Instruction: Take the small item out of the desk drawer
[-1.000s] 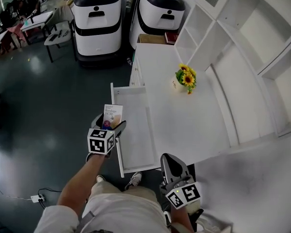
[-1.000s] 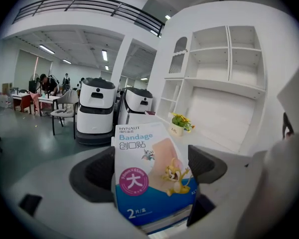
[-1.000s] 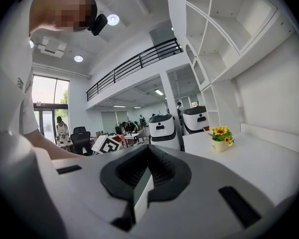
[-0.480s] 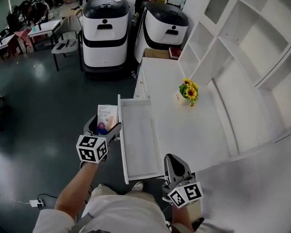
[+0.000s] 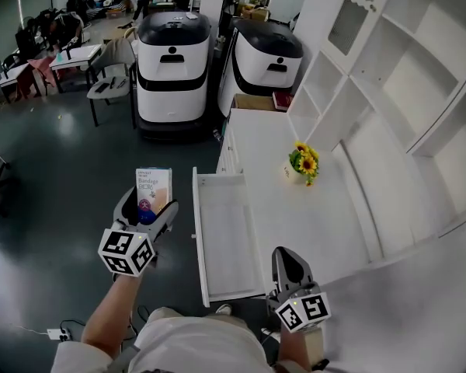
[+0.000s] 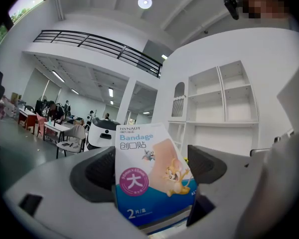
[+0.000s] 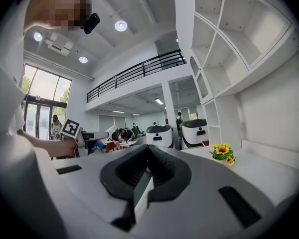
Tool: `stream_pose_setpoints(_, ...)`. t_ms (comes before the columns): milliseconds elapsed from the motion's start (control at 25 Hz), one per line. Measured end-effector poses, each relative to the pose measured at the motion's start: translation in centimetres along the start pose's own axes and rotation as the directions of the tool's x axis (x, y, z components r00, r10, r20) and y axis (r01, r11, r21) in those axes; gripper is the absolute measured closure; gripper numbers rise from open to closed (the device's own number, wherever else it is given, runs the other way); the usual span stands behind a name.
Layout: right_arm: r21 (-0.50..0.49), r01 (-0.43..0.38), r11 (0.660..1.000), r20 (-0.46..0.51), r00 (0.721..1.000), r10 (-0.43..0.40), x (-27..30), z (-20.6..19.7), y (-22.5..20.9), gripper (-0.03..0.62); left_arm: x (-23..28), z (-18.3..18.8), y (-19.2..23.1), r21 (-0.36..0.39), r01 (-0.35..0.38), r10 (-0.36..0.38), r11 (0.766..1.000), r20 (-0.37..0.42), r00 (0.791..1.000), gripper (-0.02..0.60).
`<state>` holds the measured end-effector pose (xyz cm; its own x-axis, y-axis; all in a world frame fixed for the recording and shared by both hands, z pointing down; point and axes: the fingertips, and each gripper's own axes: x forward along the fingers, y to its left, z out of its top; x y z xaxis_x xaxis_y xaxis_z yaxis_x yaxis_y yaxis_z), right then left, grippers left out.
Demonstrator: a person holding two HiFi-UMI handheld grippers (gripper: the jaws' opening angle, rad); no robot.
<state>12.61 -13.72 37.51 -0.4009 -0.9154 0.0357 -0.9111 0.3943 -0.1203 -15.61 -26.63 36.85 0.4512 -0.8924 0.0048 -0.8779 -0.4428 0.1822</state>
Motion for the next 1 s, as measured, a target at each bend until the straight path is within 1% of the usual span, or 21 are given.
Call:
stream_pose_setpoints(280, -0.021, 0.032, 0.999, 0.03, 0.999, -0.032, 0.4, 1.8, -1.7, 0.585, -2.4, 4.1, 1.9, 0.019, -0.036, 0.034, 0.999, 0.094, 0.995, 0.121)
stream_pose_setpoints(560, -0.026, 0.08, 0.996, 0.049, 0.996, -0.078, -0.2, 2.7, -4.0, 0.585, -4.3, 6.1, 2.7, 0.019, -0.069, 0.065, 0.997, 0.151, 0.986, 0.123)
stream_pose_setpoints(680, -0.021, 0.092, 0.996, 0.045, 0.995, -0.091, -0.4, 2.7, -4.4, 0.585, -4.9, 6.8, 2.7, 0.005, -0.072, 0.07, 0.997, 0.163, 0.984, 0.123)
stream_pose_setpoints(840, -0.012, 0.1, 0.995, 0.043, 0.994, -0.099, -0.6, 2.6, -4.3, 0.585, -5.2, 7.4, 2.4, -0.035, -0.074, 0.079, 0.997, 0.159, 0.984, 0.124)
stream_pose_setpoints(1000, -0.005, 0.113, 0.994, 0.045, 0.993, -0.112, -1.3, 2.4, -4.3, 0.585, -5.4, 7.8, 1.6, -0.034, -0.055, 0.06, 0.998, 0.165, 0.985, 0.125)
